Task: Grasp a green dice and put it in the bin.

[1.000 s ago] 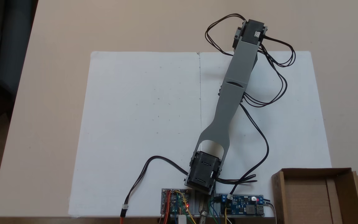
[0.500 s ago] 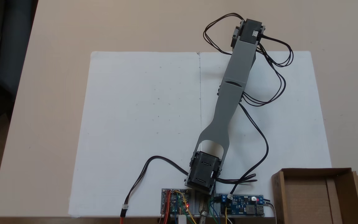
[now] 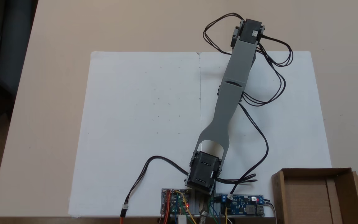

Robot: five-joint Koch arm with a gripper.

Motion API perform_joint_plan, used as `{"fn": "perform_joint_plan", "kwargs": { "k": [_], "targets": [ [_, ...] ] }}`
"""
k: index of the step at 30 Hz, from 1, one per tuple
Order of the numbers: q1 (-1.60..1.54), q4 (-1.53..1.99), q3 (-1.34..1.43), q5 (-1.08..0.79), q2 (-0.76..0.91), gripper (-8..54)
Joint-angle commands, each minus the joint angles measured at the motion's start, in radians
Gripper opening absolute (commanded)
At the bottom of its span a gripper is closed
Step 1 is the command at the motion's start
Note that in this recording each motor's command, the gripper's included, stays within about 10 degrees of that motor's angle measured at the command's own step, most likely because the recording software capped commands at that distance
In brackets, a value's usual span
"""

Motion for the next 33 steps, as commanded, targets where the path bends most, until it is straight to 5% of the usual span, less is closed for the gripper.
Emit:
{"fn": "perform_joint_plan", "kwargs": {
  "k": [1, 19, 25, 33],
  "targets": [
    [0.011, -0.018, -0.058, 0.003, 0.032, 22.4],
    [0.012, -0.069, -0.058, 0.008, 0.031, 22.6],
    [0.005, -0.064, -0.046, 0.005, 0.02, 41.7],
    [0.012, -0.089, -0.046, 0.005, 0.006, 41.9]
  ]
}}
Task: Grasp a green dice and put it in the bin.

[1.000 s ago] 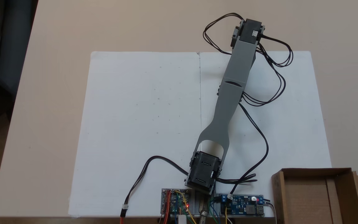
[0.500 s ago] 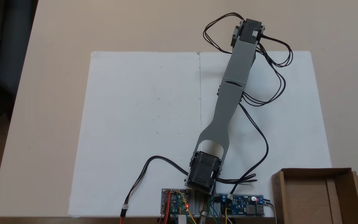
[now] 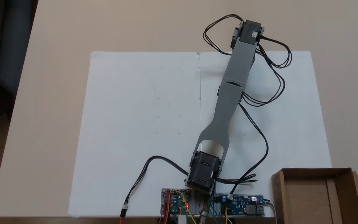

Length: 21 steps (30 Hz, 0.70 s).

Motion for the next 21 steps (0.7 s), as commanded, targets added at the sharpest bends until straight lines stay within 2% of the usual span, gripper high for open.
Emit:
{"fn": "perform_joint_plan", "kwargs": {
  "k": [1, 19, 21],
  "targets": [
    [0.015, -0.051, -0.046, 0.003, 0.035, 41.9],
    [0.049, -0.081, -0.046, 0.0, 0.026, 41.2],
    [0.049, -0.077, -0.046, 0.0, 0.025, 37.0]
  ]
}}
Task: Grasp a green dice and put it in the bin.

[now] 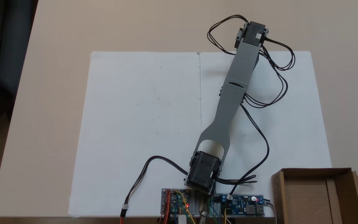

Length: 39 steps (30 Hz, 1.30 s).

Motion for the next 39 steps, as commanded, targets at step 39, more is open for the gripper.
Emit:
{"fn": "perform_joint_plan", "kwargs": {
  "k": [39],
  "targets": [
    [0.377, 0.183, 0.295, 0.374, 0.857, 11.9]
  ]
}}
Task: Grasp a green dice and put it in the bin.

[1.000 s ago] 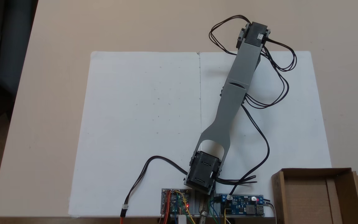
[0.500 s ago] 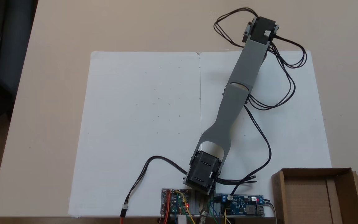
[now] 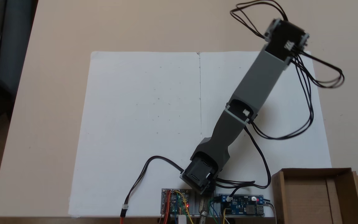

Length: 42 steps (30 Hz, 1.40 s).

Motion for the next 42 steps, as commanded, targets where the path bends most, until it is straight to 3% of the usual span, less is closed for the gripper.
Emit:
{"fn": "perform_joint_plan", "kwargs": {
  "k": [1, 20, 30, 36, 40, 42],
  "targets": [
    [0.121, 0.106, 0.012, 0.066, 0.103, 11.9],
    [1.017, 0.031, 0.147, -0.115, 0.155, 11.9],
    [1.118, -0.196, 0.56, -0.213, 0.155, 11.9],
    [1.126, -0.307, 0.611, -0.212, 0.147, 11.9],
    [1.134, -0.308, 0.618, -0.212, 0.143, 17.3],
    [1.141, -0.308, 0.618, -0.212, 0.143, 31.8]
  ]
}}
